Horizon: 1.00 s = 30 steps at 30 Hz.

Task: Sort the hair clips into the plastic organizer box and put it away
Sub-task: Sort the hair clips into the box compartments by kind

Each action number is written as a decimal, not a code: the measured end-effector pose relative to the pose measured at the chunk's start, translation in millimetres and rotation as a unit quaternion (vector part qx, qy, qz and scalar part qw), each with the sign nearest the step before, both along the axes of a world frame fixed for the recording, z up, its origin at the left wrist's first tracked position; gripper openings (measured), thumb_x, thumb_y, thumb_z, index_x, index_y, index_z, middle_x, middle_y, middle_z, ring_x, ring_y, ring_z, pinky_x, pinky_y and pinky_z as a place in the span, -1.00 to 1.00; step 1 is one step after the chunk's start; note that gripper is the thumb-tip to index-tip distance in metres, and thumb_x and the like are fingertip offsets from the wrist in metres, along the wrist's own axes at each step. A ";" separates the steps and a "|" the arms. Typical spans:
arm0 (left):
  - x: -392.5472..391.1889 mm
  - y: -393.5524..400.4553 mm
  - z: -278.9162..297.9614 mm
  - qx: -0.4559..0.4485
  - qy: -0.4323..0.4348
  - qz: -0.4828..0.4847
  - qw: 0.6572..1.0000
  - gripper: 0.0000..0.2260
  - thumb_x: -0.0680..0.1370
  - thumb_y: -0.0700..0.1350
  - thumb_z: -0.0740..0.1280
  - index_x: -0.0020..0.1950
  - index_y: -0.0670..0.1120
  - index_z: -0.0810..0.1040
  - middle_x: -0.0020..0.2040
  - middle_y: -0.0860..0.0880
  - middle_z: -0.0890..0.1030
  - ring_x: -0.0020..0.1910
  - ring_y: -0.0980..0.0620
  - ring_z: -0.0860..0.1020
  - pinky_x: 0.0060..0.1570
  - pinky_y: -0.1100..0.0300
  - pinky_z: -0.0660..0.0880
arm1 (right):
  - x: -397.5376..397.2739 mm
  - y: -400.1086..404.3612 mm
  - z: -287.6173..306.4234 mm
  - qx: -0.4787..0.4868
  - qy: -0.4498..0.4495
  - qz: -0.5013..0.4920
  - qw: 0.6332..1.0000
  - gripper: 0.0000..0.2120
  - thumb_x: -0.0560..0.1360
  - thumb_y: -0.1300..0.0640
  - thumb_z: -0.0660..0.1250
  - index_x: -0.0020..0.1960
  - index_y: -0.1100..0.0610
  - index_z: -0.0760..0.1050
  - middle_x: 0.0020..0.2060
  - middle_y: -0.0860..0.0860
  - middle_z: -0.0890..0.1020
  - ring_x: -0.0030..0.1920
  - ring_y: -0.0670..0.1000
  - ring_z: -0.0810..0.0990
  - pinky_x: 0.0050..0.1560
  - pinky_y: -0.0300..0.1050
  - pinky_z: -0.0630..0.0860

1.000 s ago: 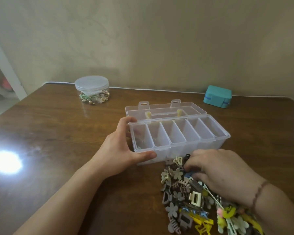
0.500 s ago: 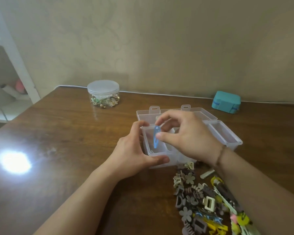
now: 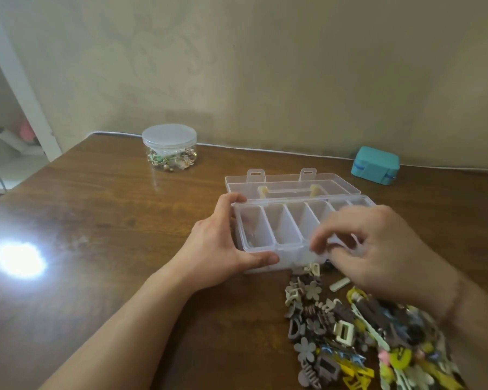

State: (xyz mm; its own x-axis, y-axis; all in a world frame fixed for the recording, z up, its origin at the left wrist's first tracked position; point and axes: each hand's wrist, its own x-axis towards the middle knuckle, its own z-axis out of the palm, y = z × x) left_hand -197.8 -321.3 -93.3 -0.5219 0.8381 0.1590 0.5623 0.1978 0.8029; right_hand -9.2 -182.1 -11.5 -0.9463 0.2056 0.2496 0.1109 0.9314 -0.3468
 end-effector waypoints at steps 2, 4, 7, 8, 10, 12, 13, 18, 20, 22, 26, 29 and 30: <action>0.7 0.2 1.1 0.000 0.001 -0.001 1.000 -0.15 0.18 0.35 0.52 0.33 0.32 0.13 0.25 0.24 0.43 0.24 0.21 0.46 0.18 0.30 0.41 | 17.9 7.4 5.4 -0.054 -0.076 0.003 0.996 -0.70 0.41 0.26 0.37 -0.18 -0.15 0.65 -0.31 -0.26 0.66 -0.29 -0.14 0.60 -0.38 -0.41 0.44; 1.2 -0.2 1.4 0.002 0.002 -0.003 1.000 -0.17 0.20 0.34 0.52 0.33 0.31 0.13 0.22 0.28 0.42 0.22 0.24 0.45 0.14 0.34 0.39 | 28.2 13.2 1.3 -0.024 -0.140 -0.001 0.990 -0.72 0.43 0.18 0.38 -0.17 -0.24 0.62 -0.23 -0.34 0.65 -0.19 -0.28 0.60 -0.27 -0.42 0.47; 1.5 -1.4 1.7 0.009 0.009 -0.001 1.000 -0.20 0.21 0.35 0.50 0.32 0.33 0.14 0.14 0.39 0.40 0.12 0.41 0.46 0.03 0.52 0.35 | 34.2 14.9 -7.0 0.066 -0.200 -0.001 0.978 -0.77 0.45 0.03 0.30 -0.05 -0.32 0.55 -0.11 -0.43 0.58 -0.03 -0.39 0.51 -0.04 -0.38 0.49; 1.9 -1.5 1.9 0.010 0.011 -0.001 1.000 -0.20 0.21 0.36 0.49 0.31 0.34 0.14 0.12 0.42 0.39 0.09 0.48 0.43 -0.03 0.56 0.35 | 35.3 14.9 -8.5 0.065 -0.217 -0.003 0.974 -0.76 0.46 0.01 0.29 0.02 -0.32 0.53 -0.07 -0.44 0.56 -0.01 -0.39 0.48 -0.01 -0.37 0.47; 2.7 -1.2 2.6 0.009 0.010 -0.001 1.000 -0.21 0.22 0.35 0.49 0.31 0.35 0.14 0.11 0.44 0.38 0.06 0.52 0.41 -0.08 0.57 0.34 | 37.1 14.7 -10.7 0.070 -0.236 -0.015 0.969 -0.74 0.48 -0.02 0.28 0.11 -0.33 0.49 0.00 -0.44 0.53 0.02 -0.39 0.46 0.04 -0.34 0.46; 3.7 -0.9 3.5 0.006 0.007 0.000 1.000 -0.22 0.22 0.34 0.49 0.30 0.35 0.14 0.11 0.43 0.38 0.05 0.50 0.42 -0.10 0.56 0.36 | 38.6 15.0 -13.8 0.087 -0.221 -0.041 0.970 -0.74 0.51 -0.07 0.28 0.17 -0.32 0.47 0.07 -0.43 0.52 0.09 -0.33 0.47 0.12 -0.26 0.47; 4.2 -0.8 4.1 0.005 0.004 0.000 1.000 -0.22 0.21 0.35 0.49 0.30 0.35 0.13 0.11 0.42 0.39 0.05 0.49 0.43 -0.10 0.55 0.36 | 39.2 15.8 -15.5 0.092 -0.210 -0.056 0.972 -0.73 0.51 -0.10 0.28 0.19 -0.31 0.46 0.09 -0.41 0.53 0.11 -0.31 0.48 0.15 -0.21 0.47; 5.0 0.1 4.4 0.000 -0.005 -0.003 1.000 -0.19 0.19 0.35 0.47 0.32 0.32 0.13 0.19 0.28 0.44 0.16 0.24 0.49 0.10 0.35 0.40 | 41.6 18.4 -11.6 0.082 -0.214 -0.068 0.971 -0.82 0.48 -0.13 0.33 0.08 -0.32 0.51 0.02 -0.40 0.54 0.03 -0.30 0.51 0.10 -0.18 0.50; 4.7 0.8 4.2 -0.001 -0.007 -0.004 1.000 -0.18 0.19 0.34 0.47 0.33 0.30 0.13 0.22 0.24 0.44 0.21 0.19 0.48 0.15 0.28 0.41 | 43.5 17.8 -8.8 0.059 -0.238 -0.046 0.968 -0.81 0.44 -0.18 0.35 0.05 -0.30 0.52 -0.04 -0.37 0.54 -0.02 -0.31 0.50 0.04 -0.21 0.50; 4.0 0.8 3.8 -0.002 -0.007 -0.005 1.000 -0.18 0.18 0.36 0.46 0.33 0.31 0.13 0.23 0.23 0.43 0.23 0.19 0.46 0.16 0.26 0.40 | 43.7 14.5 -10.2 0.070 -0.273 -0.037 0.959 -0.73 0.40 -0.23 0.35 0.10 -0.29 0.50 -0.08 -0.33 0.54 -0.07 -0.29 0.49 -0.04 -0.28 0.46; 3.6 0.2 3.4 -0.003 -0.012 -0.006 1.000 -0.17 0.17 0.37 0.46 0.32 0.31 0.13 0.22 0.24 0.43 0.23 0.20 0.46 0.16 0.26 0.39 | 41.4 9.2 -16.6 0.100 -0.269 -0.043 0.957 -0.72 0.44 -0.22 0.31 0.14 -0.28 0.47 -0.11 -0.29 0.56 -0.13 -0.24 0.49 -0.11 -0.28 0.41; 4.0 -0.1 3.8 -0.003 -0.009 -0.004 1.000 -0.17 0.17 0.37 0.46 0.32 0.31 0.13 0.21 0.25 0.43 0.20 0.22 0.46 0.14 0.30 0.37 | 39.9 8.2 -16.6 0.099 -0.291 -0.058 0.950 -0.65 0.40 -0.29 0.35 0.15 -0.27 0.47 -0.15 -0.29 0.57 -0.16 -0.23 0.47 -0.16 -0.24 0.38; 3.9 -0.3 3.7 -0.003 -0.010 -0.004 1.000 -0.17 0.17 0.37 0.46 0.32 0.31 0.12 0.22 0.24 0.43 0.18 0.25 0.47 0.13 0.32 0.37 | 39.2 8.1 -16.8 0.096 -0.297 -0.061 0.948 -0.65 0.39 -0.30 0.36 0.13 -0.25 0.48 -0.18 -0.29 0.57 -0.18 -0.24 0.47 -0.18 -0.25 0.37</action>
